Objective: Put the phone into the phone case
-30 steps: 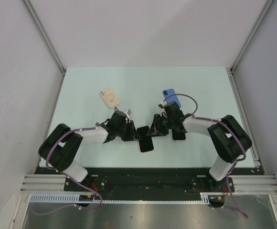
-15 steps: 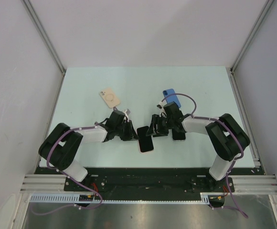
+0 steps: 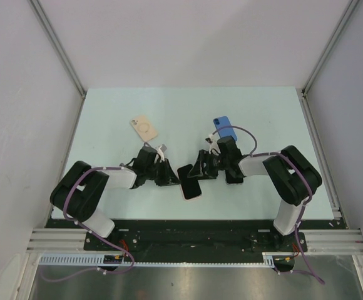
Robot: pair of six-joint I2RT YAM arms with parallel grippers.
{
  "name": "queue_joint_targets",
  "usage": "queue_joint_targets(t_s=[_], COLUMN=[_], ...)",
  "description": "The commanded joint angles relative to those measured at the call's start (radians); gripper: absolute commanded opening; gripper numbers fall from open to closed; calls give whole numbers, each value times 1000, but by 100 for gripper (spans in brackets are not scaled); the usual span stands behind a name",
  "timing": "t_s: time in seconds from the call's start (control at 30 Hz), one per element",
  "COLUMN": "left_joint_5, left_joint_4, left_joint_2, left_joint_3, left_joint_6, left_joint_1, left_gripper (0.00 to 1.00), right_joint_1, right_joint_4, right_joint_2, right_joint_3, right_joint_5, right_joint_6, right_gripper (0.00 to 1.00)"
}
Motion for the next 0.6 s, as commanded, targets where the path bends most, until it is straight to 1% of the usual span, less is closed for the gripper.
queue_joint_targets(t_s=[0.0, 0.03, 0.1, 0.27, 0.3, 0.43, 0.5, 0.57], left_joint_5=[42, 44, 44, 41, 41, 38, 35, 33], left_joint_4=[12, 12, 12, 7, 5, 2, 2, 4], left_joint_2=[14, 14, 9, -2, 0, 10, 12, 10], left_joint_3=[-49, -49, -51, -49, -49, -51, -54, -54], left_joint_6=[8, 8, 10, 14, 16, 20, 22, 23], left_joint_1=[12, 12, 12, 15, 16, 22, 22, 22], left_gripper=[17, 16, 16, 16, 16, 16, 17, 17], right_joint_1=[-4, -6, -6, -15, -18, -33, -38, -39], right_joint_4=[303, 345, 423, 414, 414, 432, 419, 411], right_joint_2=[51, 57, 69, 65, 63, 54, 51, 55], right_joint_3=[-66, -72, -81, -94, -97, -117, -118, -118], right_joint_5=[-212, -231, -263, -253, -253, -260, -256, -249], right_joint_6=[148, 200, 236, 233, 235, 238, 232, 227], right_gripper=[63, 62, 61, 59, 58, 44, 45, 49])
